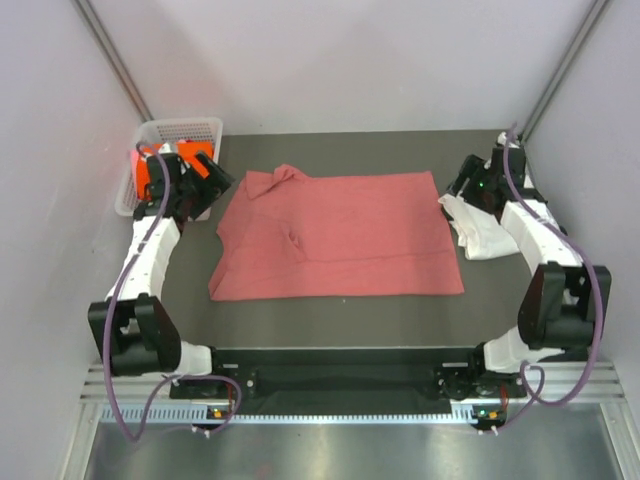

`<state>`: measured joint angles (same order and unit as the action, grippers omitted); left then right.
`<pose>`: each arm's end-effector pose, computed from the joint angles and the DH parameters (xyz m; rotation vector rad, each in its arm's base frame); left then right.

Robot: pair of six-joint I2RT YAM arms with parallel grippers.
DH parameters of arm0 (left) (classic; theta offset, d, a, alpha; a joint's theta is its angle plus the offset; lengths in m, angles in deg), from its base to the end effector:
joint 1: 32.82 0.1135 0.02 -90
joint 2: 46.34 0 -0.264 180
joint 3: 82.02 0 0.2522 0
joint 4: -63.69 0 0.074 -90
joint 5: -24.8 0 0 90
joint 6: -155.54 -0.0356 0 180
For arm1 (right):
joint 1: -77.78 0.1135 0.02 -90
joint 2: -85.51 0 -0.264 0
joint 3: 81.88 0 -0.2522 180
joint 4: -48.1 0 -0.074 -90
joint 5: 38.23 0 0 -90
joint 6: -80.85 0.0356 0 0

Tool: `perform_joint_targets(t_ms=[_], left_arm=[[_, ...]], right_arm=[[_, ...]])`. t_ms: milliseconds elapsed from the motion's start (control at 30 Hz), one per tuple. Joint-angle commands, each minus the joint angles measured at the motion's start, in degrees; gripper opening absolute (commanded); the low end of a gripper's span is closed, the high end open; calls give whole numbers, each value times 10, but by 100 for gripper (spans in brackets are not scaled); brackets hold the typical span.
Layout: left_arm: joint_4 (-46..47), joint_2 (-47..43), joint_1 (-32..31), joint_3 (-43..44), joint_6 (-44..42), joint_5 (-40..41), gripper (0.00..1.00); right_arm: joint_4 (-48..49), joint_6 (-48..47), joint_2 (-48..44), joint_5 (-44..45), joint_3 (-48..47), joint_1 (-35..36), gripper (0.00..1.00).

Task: Fold and stack the t-shirts
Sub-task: Fold the tshirt

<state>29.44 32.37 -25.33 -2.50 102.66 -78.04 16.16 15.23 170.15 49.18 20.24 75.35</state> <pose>0.3096 0.0327 0.3161 -0.7064 2.0703 -0.5379 0.3311 -0.0124 0.2782 0.4996 2.2021 0.2565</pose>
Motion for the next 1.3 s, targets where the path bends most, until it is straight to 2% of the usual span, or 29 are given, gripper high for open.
perform_joint_targets(t_ms=[0, 167, 267, 467, 700, 933, 1033, 1267], left_arm=[[84, 31, -26, 32, -13, -2, 98], [94, 111, -66, 79, -32, 51, 98], [101, 165, -73, 112, -42, 53, 96], [101, 272, -72, 189, -71, 68, 89], [64, 383, -113, 292, -105, 76, 84], [82, 394, -130, 294, -130, 111, 83], [78, 393, -138, 295, -161, 120, 82], [30, 404, -161, 329, -230, 176, 80]], right_arm=[[26, -7, 46, -47, -58, 15, 72], [15, -25, 142, -45, -143, 46, 67], [-10, -34, 207, -36, -209, 59, 62], [-50, -35, 343, 2, -355, 74, 61], [-67, -28, 459, 15, -479, 73, 59], [-106, -27, 548, 42, -580, 74, 54], [-108, -25, 561, 85, -581, 76, 54], [-122, -18, 572, 98, -593, 81, 50]])
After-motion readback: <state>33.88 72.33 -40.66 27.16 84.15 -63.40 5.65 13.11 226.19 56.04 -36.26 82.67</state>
